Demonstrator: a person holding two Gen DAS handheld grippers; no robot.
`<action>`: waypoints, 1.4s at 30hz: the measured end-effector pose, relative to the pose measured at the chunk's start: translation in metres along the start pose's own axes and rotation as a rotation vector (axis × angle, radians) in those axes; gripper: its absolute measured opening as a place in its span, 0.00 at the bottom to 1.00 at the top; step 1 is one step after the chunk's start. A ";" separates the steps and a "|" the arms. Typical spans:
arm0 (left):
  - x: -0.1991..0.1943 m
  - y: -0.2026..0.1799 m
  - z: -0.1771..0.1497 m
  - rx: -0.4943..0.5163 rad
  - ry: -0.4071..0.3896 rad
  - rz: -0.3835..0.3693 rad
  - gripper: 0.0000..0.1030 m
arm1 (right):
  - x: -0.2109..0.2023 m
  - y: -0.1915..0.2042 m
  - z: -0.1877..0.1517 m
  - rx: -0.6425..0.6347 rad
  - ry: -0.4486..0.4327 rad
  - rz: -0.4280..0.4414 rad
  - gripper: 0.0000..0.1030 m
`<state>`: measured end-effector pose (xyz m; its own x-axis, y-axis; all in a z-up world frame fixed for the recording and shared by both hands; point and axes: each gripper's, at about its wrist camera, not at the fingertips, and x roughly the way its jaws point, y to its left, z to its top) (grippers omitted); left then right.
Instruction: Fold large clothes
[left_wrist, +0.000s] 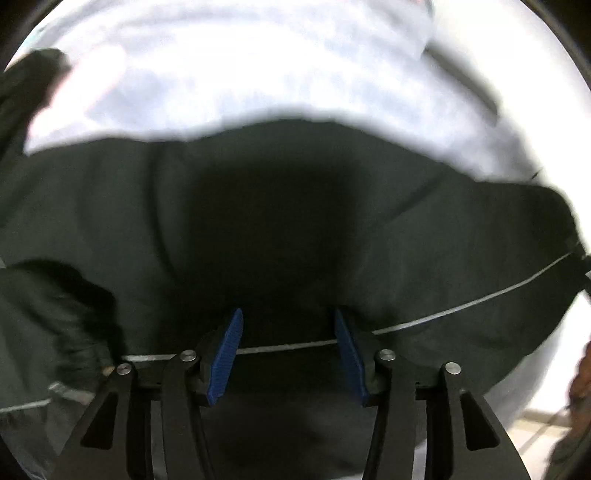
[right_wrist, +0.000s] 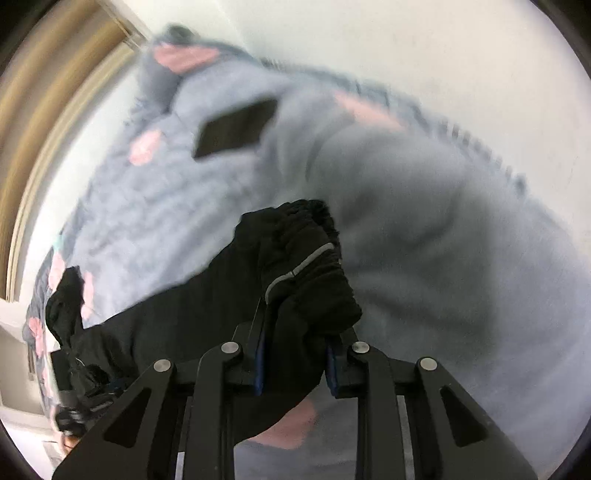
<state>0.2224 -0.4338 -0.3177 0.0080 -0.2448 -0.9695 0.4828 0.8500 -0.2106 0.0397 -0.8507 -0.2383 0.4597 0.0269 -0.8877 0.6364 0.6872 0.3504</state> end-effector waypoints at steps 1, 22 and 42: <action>0.005 0.000 0.000 0.004 0.001 0.015 0.53 | 0.012 -0.002 -0.002 0.006 0.031 -0.008 0.24; -0.174 0.146 -0.154 -0.245 -0.296 0.015 0.52 | -0.046 0.276 -0.082 -0.572 -0.060 0.093 0.22; -0.207 0.302 -0.252 -0.509 -0.384 0.069 0.52 | 0.133 0.589 -0.333 -1.100 0.309 0.110 0.36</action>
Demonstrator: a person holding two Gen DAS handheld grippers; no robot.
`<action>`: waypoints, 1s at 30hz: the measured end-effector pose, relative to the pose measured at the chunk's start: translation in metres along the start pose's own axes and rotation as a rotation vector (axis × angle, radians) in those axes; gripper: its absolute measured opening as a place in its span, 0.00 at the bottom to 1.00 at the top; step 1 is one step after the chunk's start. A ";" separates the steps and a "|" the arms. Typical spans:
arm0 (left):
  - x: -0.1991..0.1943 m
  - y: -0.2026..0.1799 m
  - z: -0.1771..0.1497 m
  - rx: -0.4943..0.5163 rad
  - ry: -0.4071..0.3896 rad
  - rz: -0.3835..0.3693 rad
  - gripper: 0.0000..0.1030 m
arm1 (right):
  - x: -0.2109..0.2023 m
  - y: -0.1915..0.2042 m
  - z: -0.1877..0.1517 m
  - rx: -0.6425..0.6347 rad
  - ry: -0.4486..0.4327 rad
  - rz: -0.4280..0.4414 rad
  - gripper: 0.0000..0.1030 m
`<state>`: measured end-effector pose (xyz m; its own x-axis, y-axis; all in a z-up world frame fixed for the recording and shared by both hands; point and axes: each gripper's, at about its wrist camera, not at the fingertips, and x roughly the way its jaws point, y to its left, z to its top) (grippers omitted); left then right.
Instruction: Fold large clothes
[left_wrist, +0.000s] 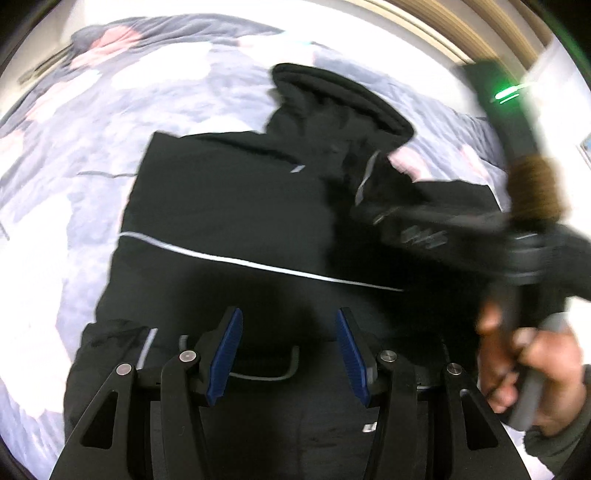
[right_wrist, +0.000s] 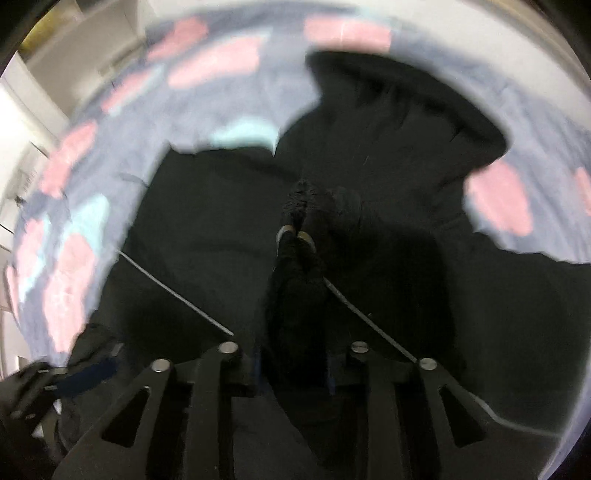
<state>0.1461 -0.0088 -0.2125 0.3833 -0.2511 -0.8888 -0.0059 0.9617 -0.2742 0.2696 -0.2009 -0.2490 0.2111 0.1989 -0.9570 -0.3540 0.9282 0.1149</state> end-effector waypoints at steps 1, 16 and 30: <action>0.001 0.005 0.000 -0.011 0.004 0.003 0.52 | 0.016 -0.001 -0.001 0.007 0.038 -0.002 0.39; 0.021 0.036 0.034 -0.081 0.012 -0.095 0.52 | -0.062 -0.062 -0.038 0.033 -0.113 0.164 0.74; 0.131 -0.014 0.082 -0.027 0.182 -0.220 0.52 | -0.110 -0.156 -0.095 0.269 -0.140 0.092 0.74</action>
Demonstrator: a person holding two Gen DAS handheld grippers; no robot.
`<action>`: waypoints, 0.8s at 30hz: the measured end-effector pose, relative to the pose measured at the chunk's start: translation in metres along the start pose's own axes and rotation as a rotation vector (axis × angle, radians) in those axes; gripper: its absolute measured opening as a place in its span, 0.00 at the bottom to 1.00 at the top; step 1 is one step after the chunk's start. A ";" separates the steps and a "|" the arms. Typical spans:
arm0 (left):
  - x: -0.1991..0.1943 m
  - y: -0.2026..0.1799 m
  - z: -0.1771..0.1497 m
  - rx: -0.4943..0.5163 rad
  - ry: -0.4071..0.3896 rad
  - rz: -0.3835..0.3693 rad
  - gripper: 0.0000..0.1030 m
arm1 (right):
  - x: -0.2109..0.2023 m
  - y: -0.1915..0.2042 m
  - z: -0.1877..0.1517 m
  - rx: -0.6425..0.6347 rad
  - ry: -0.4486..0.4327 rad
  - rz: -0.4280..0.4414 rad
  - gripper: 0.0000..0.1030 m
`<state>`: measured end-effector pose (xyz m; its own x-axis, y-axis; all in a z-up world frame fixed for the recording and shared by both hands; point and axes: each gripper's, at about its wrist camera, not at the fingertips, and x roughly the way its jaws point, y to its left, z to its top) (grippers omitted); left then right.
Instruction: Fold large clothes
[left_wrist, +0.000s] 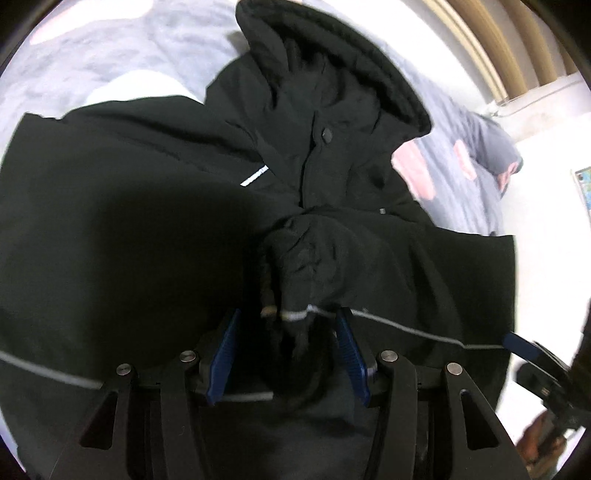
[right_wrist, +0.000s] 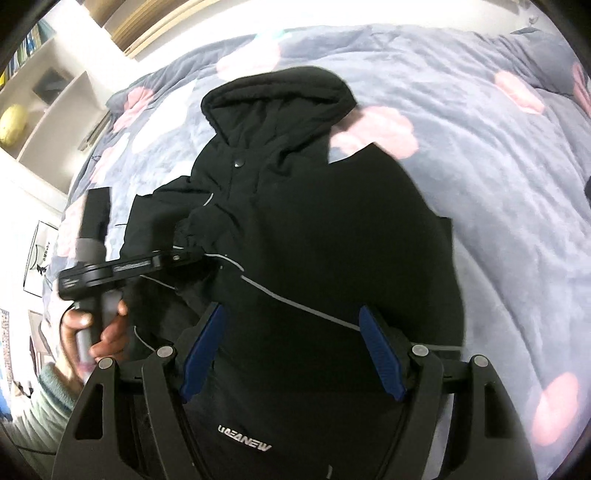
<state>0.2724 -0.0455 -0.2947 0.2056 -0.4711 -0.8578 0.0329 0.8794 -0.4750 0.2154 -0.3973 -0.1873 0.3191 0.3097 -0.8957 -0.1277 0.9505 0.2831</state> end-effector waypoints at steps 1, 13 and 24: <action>0.005 -0.002 0.002 0.004 0.000 0.020 0.46 | -0.004 -0.002 0.000 0.001 -0.007 -0.010 0.74; -0.125 0.024 0.025 -0.071 -0.335 0.067 0.16 | -0.009 -0.055 0.011 0.113 -0.047 -0.089 0.74; -0.051 0.105 0.005 -0.111 -0.103 0.340 0.24 | 0.124 -0.026 0.005 -0.066 0.144 -0.287 0.87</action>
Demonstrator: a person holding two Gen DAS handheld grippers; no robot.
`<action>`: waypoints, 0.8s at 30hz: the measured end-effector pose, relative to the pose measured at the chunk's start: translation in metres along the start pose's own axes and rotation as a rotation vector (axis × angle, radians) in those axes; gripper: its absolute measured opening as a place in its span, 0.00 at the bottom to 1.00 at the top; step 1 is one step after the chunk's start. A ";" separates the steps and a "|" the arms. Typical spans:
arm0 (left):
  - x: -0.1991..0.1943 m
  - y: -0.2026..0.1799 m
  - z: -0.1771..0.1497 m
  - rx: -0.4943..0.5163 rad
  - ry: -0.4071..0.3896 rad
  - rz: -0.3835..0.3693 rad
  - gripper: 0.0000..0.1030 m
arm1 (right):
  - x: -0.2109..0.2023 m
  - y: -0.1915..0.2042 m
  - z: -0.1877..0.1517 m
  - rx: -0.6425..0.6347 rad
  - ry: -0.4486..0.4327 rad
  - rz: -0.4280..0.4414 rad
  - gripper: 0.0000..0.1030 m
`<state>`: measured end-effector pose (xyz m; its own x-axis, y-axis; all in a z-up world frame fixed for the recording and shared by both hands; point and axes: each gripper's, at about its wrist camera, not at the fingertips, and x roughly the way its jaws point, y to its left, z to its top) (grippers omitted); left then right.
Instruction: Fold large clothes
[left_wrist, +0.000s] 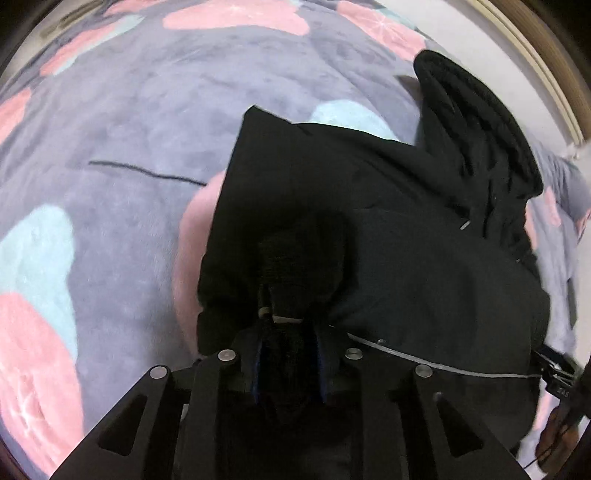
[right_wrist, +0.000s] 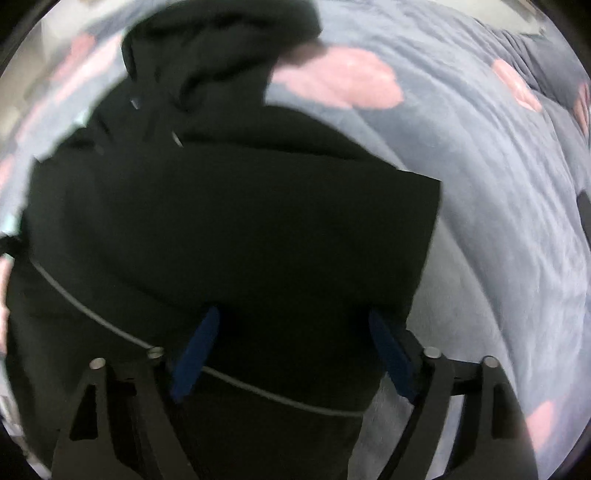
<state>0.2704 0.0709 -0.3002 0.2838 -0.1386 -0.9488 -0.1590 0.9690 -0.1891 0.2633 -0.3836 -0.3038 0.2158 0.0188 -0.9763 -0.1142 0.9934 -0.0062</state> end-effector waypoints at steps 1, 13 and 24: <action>0.000 -0.003 0.001 0.011 0.003 0.016 0.25 | 0.004 -0.002 0.000 0.012 0.002 0.002 0.89; -0.098 -0.002 -0.004 -0.009 -0.188 -0.038 0.41 | -0.077 -0.004 -0.017 0.063 -0.089 0.133 0.82; 0.008 -0.073 -0.053 0.026 0.019 -0.137 0.41 | -0.019 0.081 -0.049 -0.189 -0.019 0.005 0.73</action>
<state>0.2342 -0.0118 -0.3078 0.2836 -0.2735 -0.9191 -0.0950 0.9457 -0.3107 0.2027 -0.3088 -0.2966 0.2327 0.0279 -0.9722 -0.2952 0.9545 -0.0433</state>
